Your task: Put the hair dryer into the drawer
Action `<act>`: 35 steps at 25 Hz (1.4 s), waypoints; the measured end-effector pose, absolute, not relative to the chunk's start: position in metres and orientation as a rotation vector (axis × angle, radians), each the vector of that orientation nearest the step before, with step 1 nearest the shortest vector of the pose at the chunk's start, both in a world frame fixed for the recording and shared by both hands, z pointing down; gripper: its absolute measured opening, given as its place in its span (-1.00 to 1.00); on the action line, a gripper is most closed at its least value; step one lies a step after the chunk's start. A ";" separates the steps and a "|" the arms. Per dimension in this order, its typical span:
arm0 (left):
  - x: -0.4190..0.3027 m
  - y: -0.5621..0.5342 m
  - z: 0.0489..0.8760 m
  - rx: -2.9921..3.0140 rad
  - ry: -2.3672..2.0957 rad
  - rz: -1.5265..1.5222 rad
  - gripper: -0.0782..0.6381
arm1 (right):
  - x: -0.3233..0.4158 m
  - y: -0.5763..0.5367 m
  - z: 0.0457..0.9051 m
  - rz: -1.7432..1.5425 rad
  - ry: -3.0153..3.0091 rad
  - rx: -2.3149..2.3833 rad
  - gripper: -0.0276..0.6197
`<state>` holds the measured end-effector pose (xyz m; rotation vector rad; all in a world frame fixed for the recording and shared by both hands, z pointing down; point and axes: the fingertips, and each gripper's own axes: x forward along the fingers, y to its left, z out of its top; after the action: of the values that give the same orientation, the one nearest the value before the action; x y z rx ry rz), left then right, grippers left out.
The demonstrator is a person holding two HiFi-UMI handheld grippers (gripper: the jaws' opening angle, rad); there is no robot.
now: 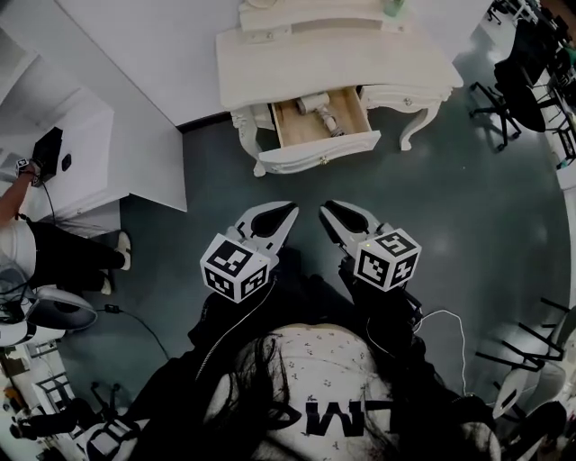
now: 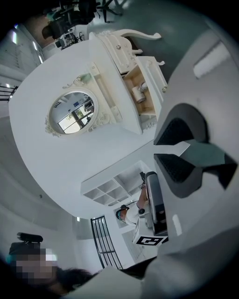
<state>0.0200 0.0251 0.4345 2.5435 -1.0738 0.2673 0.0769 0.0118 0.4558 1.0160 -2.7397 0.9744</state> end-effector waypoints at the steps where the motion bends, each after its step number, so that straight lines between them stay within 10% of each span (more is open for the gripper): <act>1: 0.024 0.032 0.435 2.543 -1.077 0.273 -0.78 | 0.080 0.018 0.457 0.977 -2.741 1.010 -0.71; 35: 0.036 0.132 0.433 2.475 -1.264 0.328 -0.78 | 0.081 0.117 0.452 0.903 -2.840 0.742 -0.71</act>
<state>0.0359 0.1319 0.4327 2.4747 -1.2642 0.3281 0.0805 0.1172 0.4519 0.7424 -2.8400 0.9032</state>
